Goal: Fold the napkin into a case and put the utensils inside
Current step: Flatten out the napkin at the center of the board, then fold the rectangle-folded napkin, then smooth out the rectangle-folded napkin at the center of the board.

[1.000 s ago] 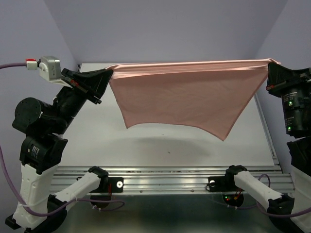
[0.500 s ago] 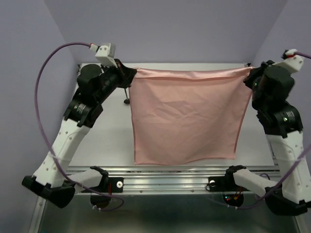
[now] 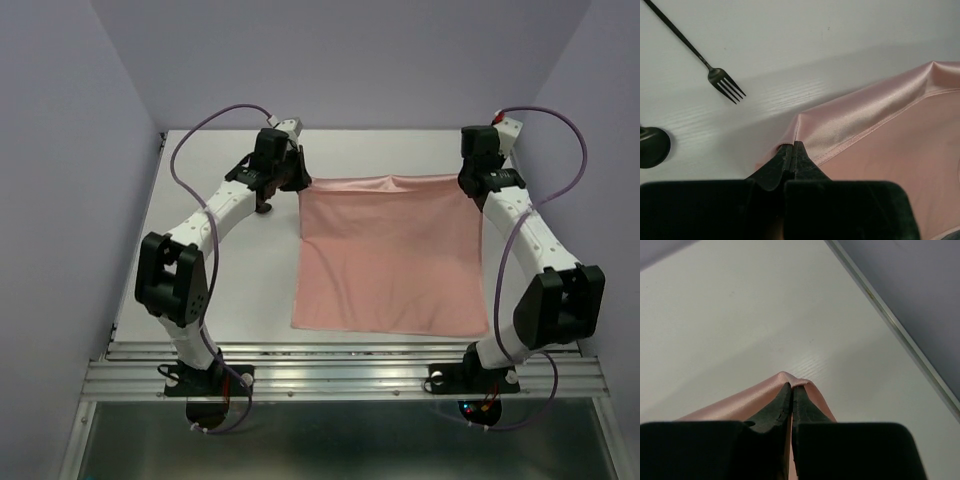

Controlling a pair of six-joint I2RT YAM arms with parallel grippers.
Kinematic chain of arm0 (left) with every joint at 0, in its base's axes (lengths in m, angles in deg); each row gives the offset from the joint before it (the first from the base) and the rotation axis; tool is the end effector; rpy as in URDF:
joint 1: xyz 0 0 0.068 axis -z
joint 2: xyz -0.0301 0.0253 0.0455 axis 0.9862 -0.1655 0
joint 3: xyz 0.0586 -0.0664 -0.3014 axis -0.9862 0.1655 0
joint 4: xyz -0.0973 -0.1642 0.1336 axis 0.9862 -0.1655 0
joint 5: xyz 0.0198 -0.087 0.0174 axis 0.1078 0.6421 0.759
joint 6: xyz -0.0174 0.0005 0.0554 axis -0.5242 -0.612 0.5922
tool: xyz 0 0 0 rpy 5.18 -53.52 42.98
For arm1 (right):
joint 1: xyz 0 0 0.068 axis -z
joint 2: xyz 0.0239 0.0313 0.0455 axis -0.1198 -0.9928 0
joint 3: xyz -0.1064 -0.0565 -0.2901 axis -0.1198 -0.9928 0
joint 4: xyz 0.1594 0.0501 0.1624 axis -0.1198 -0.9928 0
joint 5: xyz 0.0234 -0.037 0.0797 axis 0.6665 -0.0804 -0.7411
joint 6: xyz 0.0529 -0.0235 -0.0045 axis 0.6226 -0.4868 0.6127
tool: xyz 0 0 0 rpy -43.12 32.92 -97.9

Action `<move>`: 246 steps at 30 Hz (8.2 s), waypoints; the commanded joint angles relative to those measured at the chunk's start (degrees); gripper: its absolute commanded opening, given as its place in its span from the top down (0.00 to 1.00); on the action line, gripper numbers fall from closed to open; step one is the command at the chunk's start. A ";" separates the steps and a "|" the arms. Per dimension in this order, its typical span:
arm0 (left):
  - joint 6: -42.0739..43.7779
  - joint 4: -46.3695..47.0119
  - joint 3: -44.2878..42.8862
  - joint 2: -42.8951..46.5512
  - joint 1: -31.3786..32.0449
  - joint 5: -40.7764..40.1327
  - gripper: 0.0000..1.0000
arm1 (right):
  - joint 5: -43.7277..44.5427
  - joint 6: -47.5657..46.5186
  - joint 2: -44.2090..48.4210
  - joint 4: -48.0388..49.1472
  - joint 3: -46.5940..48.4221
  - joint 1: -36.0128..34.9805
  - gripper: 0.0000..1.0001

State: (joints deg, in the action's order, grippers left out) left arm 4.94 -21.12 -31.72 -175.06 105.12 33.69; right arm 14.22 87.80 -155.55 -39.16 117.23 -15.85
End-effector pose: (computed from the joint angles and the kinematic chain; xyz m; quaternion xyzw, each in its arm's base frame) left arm 0.3393 -0.1631 0.3690 0.0876 0.8376 -0.2592 0.4728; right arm 0.2975 0.0208 0.3899 0.2375 0.8187 -0.1699 0.4944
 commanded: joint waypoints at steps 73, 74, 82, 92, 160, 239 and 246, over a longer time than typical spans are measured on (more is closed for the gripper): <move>-6.54 4.64 30.71 22.24 -5.93 5.56 1.00 | -33.51 7.54 9.40 1.30 -24.77 6.07 0.99; -7.33 4.64 32.64 22.86 -5.31 5.20 1.00 | -33.78 7.98 10.02 0.16 -26.09 6.07 0.99; -9.45 3.86 36.00 25.41 -4.60 4.06 1.00 | -35.36 9.13 14.41 -4.06 -29.00 6.07 0.99; -10.85 -1.42 34.68 30.33 -4.52 3.00 1.00 | -34.66 11.06 20.04 -9.78 -27.68 6.07 0.99; -19.82 1.30 48.57 25.68 -3.81 3.53 1.00 | -30.36 27.85 24.61 -10.22 -43.06 6.07 0.99; -19.12 -10.21 41.53 15.31 1.46 -4.20 0.34 | -28.77 25.04 13.71 -7.76 -40.61 6.07 0.57; -19.12 -9.77 41.89 14.16 1.90 -3.76 0.44 | -26.57 24.07 13.54 -8.64 -37.79 6.07 0.57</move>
State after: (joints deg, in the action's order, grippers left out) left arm -14.16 -30.10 9.00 -159.08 106.36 30.72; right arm -14.04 112.89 -142.55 -48.71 76.68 -10.15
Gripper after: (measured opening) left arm 0.567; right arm 0.427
